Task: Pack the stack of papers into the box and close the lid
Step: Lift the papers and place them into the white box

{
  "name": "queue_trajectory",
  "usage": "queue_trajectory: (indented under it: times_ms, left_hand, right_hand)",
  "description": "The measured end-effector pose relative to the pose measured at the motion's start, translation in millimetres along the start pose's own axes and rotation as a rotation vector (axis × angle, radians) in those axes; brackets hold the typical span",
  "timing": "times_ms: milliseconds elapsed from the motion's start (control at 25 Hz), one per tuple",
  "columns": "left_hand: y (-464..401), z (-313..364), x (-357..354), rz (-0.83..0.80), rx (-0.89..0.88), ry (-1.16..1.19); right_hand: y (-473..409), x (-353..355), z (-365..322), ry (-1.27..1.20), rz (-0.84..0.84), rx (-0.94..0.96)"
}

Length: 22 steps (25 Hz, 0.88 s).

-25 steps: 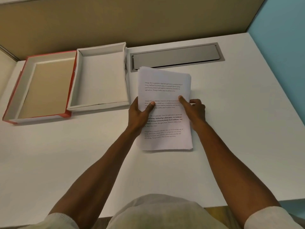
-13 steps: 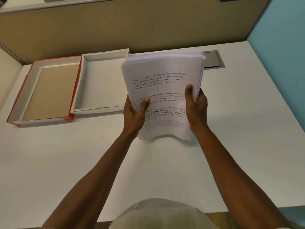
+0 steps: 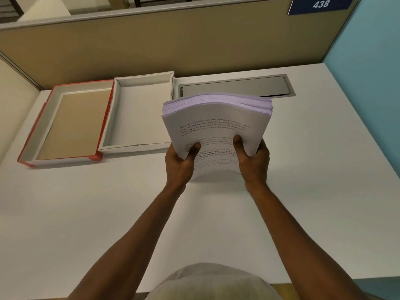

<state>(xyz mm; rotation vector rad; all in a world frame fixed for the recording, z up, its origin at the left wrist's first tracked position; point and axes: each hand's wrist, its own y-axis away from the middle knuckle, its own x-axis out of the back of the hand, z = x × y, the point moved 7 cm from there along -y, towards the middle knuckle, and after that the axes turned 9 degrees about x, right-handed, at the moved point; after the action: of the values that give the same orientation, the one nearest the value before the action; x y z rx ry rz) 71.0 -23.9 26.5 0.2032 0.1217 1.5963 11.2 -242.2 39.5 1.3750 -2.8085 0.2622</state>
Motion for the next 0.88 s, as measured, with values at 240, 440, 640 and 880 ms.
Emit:
queue_trajectory:
  times_ms: [240,440,640,880]
  left_hand:
    - [11.0,-11.7,0.3,-0.018,0.002,-0.049]
    - [9.5,-11.1,1.6,-0.084,-0.036,-0.140]
    - [14.3,-9.6,8.2,-0.045,-0.040,-0.160]
    - [11.8,-16.6,25.3,-0.064,-0.063,-0.308]
  right_hand:
    - [10.8,8.6,-2.4,0.005,0.037,0.058]
    - [8.9,10.9,3.7,-0.002,-0.049,0.081]
    - [20.7,6.6,6.8,-0.012,-0.060,0.089]
    - [30.4,5.2,8.7,0.145,-0.197,0.179]
